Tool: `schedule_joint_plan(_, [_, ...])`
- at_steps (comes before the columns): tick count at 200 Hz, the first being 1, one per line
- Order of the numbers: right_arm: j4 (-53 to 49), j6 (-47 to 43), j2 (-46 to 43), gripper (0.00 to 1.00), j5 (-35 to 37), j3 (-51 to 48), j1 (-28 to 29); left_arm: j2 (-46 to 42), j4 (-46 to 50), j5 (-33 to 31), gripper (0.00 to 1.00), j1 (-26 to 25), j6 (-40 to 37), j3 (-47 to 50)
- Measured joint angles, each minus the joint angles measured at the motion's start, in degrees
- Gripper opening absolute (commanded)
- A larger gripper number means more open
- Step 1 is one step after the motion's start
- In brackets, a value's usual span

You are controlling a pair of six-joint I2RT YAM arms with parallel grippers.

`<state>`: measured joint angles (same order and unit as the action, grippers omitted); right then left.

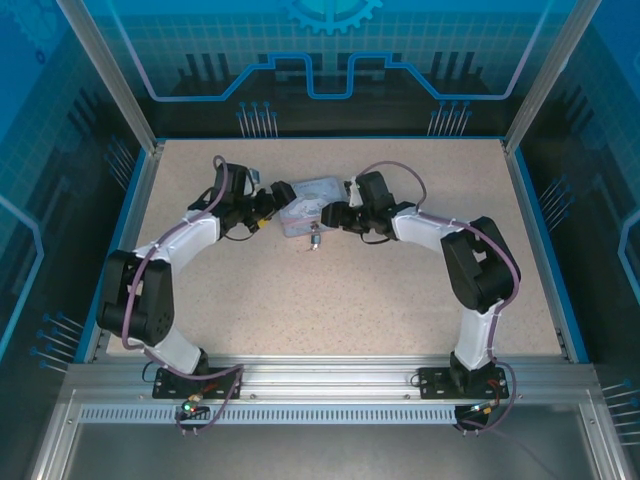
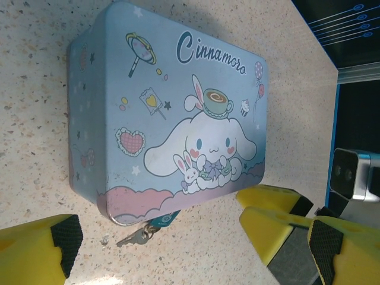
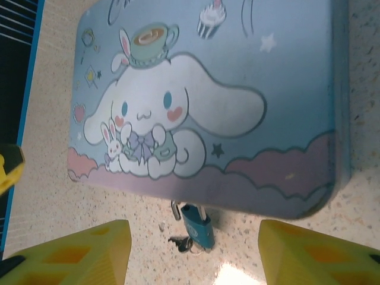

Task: Unlock the padlock with the key

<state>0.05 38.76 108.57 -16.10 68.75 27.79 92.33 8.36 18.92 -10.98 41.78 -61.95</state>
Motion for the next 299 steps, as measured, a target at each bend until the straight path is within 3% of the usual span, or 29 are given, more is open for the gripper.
schedule_joint_plan(48, [0.22, -0.02, -1.31, 0.50, 1.25, -6.14, 2.29, 3.89, 0.42, 0.39, 0.99, 0.00, -0.17, -4.28])
schedule_joint_plan(120, [2.40, 0.72, 2.93, 0.46, 5.66, -5.16, 7.37, 6.14, 0.20, 1.79, 0.99, 0.22, -0.13, -6.27])
schedule_joint_plan(225, [7.56, 2.93, 6.56, 0.44, 8.66, -3.37, 8.28, 8.15, -1.18, 4.22, 0.99, 1.68, 0.26, -6.82])
schedule_joint_plan(299, [10.34, 3.34, 8.46, 0.37, 9.29, -1.99, 8.59, 9.07, -1.64, 5.03, 0.99, 2.27, 0.33, -7.04])
